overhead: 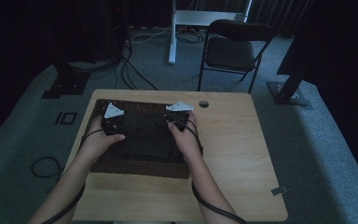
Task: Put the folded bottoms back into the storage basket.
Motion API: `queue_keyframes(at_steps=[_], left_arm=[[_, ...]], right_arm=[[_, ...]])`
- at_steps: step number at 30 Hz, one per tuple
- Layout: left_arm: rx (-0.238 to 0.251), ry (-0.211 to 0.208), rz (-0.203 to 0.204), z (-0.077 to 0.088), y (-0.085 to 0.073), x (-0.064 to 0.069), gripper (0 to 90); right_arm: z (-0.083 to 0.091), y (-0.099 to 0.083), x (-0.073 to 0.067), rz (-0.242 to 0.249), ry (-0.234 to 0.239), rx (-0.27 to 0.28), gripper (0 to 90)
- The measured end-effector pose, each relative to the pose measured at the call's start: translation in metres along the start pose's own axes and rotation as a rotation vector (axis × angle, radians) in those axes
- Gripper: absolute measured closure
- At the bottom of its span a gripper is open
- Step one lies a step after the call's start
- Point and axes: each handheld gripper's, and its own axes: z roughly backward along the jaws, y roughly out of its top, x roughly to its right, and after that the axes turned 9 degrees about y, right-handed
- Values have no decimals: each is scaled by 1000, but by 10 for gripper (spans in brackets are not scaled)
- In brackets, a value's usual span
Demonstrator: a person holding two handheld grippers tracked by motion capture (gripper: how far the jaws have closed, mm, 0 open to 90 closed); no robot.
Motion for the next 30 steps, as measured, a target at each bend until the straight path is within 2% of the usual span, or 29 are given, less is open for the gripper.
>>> queue_keyframes(at_steps=[4,6,11,17,22,25,26,30], left_arm=[[15,-2,10,4,-1,0,189],[22,-18,23,9,-2,0,189],[39,-23,24,17,-3,1,189],[62,-23,26,27,-7,4,189],[76,-39,30,34,-13,9,187],[89,-37,24,40,-15,11,183],[91,-30,10,42,-16,12,182],[101,-42,16,48,-20,14,182]], right_arm=[[8,2,2,5,-4,6,134],[16,3,6,5,-11,14,133],[27,0,14,-1,-22,22,132],[42,-10,25,-22,-36,31,132],[56,-18,35,-12,-50,36,131],[63,-25,42,-18,-59,41,132],[65,-27,45,-22,-60,43,131],[74,-36,52,-34,-74,53,131]])
